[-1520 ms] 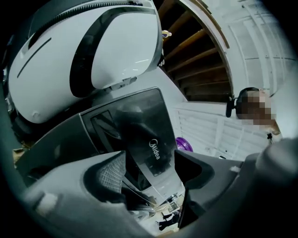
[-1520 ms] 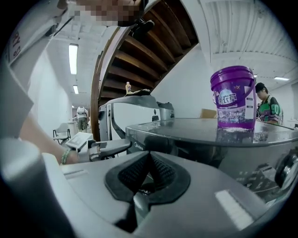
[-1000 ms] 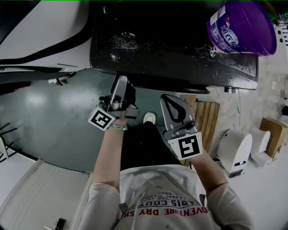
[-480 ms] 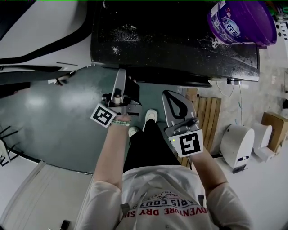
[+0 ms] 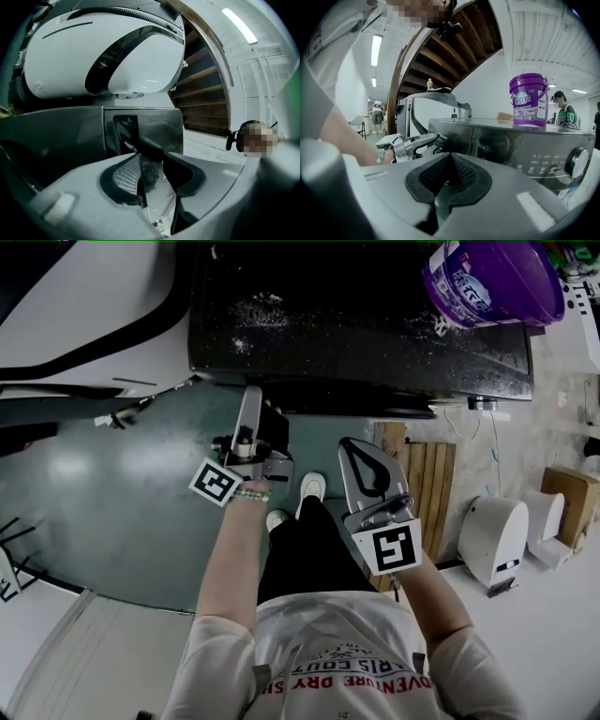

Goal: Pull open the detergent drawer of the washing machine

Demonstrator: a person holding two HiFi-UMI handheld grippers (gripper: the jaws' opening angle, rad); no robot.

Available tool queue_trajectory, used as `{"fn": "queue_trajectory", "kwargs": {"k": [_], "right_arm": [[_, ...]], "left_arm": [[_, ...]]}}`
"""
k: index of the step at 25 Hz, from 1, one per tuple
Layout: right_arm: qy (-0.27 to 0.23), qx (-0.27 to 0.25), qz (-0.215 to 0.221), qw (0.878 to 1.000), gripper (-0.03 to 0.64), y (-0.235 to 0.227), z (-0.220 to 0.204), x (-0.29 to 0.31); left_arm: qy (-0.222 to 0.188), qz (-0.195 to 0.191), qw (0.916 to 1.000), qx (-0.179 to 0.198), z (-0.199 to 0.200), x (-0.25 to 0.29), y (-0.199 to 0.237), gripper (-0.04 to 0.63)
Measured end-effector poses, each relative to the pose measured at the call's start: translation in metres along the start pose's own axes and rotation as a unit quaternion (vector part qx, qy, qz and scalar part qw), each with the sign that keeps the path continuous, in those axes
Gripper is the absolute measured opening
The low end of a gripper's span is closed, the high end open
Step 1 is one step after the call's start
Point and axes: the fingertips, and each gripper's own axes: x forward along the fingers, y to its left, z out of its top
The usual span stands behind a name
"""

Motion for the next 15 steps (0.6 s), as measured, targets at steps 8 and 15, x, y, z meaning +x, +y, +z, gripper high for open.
{"fn": "queue_trajectory", "kwargs": {"k": [8,15], "right_arm": [[0.005,0.001,-0.013,1.000,0.002,-0.009,-0.004,0.001],[0.002,0.003,-0.014,1.000,0.000,-0.012,-0.006,0.006]], "left_arm": [[0.011,-0.033,0.9992,0.019,0.000,-0.002,0.002,0.120],[0.019,-0.041,0.9987,0.023,-0.001,-0.002,0.002,0.112]]}}
